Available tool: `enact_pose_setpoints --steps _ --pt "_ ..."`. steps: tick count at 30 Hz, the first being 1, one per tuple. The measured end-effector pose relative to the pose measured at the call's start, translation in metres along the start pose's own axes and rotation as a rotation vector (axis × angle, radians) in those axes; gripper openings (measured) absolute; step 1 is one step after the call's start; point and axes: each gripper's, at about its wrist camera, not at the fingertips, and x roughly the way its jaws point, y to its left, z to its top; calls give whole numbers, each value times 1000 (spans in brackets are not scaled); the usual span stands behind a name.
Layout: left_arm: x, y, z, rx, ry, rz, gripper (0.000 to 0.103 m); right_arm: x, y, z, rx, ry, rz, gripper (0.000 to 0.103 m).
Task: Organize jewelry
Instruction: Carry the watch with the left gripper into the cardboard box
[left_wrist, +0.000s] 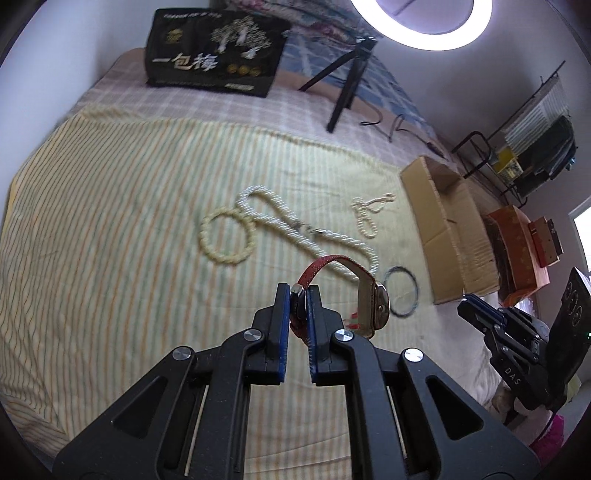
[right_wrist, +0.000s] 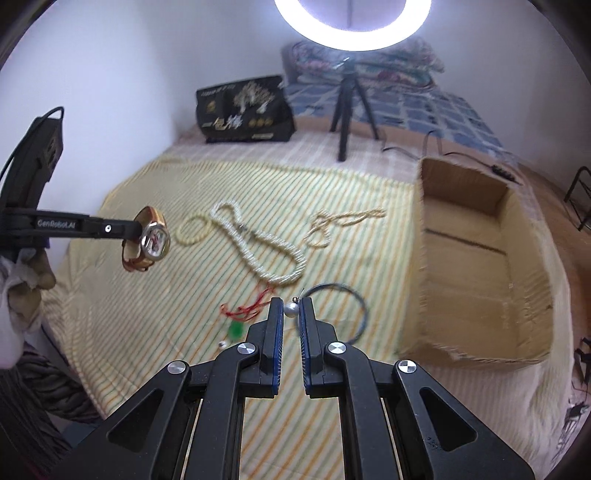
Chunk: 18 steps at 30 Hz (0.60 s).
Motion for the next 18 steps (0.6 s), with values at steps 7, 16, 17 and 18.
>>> enact_pose_setpoints --steps 7,16,17,18 --pt "9 -48 8 50 -3 -60 6 -21 -38 5 64 -47 -62 7" --pt "33 -110 13 109 -6 -93 6 -36 -95 4 156 -70 -150 7" --pt "37 -118 13 116 -4 -98 6 -37 -101 3 165 -70 -156 7" --pt "39 -124 14 121 -2 -102 6 -38 -106 2 173 -69 -160 7"
